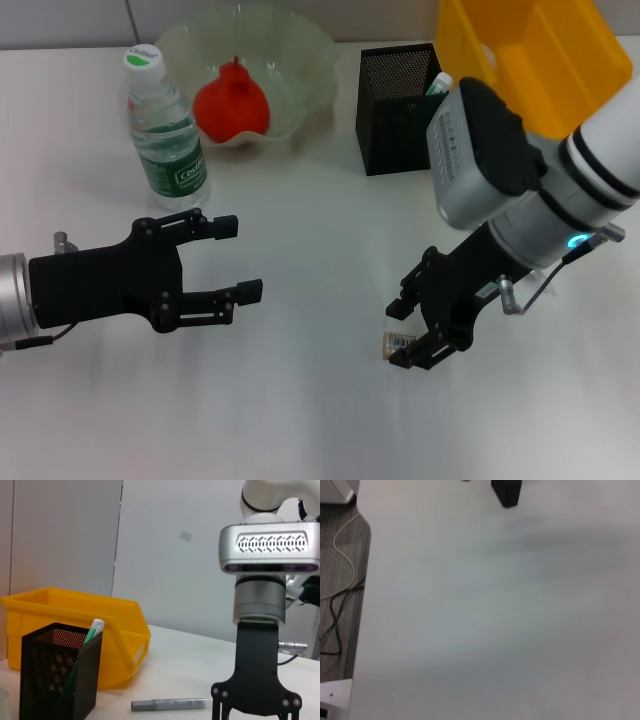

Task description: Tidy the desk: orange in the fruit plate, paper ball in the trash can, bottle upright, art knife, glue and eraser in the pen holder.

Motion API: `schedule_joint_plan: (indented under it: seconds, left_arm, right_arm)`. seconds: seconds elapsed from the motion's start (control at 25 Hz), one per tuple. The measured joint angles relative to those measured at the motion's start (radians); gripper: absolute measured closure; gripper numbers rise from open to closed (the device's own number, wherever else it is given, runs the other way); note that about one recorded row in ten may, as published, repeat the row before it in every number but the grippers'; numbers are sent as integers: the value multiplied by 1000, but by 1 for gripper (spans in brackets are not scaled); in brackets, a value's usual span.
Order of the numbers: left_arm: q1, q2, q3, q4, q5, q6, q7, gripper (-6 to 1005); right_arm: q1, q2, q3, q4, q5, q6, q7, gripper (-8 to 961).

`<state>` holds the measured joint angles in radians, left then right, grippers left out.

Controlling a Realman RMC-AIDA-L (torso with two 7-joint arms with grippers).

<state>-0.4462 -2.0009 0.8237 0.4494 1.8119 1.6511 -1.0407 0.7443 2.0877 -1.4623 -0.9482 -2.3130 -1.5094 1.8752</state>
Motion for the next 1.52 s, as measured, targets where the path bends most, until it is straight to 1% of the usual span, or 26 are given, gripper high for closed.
schedule_joint_plan:
  seconds: [0.16,0.28,0.72,0.96,1.04,1.16,1.36,1.44,1.52]
  left_arm:
    - [1,0,0,0,0,-8,1,161]
    - [0,1,0,0,0,-13,1,161]
    - [-2,4,0,0,1,-23,-5,161]
    - [-2,3,0,2,1,-24,-7,161]
    - [-2,3,0,2,1,-24,-8,161]
    - [-2,3,0,2,1,-24,-8,161]
    - [-2,3,0,2,1,-20,-8,161]
    - [-2,4,0,2,1,-19,-7,161]
    - [-2,4,0,2,1,-19,-6,161]
  right_arm:
    - [-8,0,-50,1,10,34,0,365]
    - [-11,0,-58,1,12,41,-1,365]
    - [-20,0,-96,2,14,90,-1,492]
    - [-20,0,-106,5,14,102,-1,488]
    - [-20,0,-107,8,14,106,0,532]
    - [-20,0,-104,8,14,106,6,599]
    - [-20,-3,-86,-1,45,95,22,682]
    - [-20,-6,-57,-18,54,76,38,688]
    - [-20,-7,-2,-49,53,37,55,691]
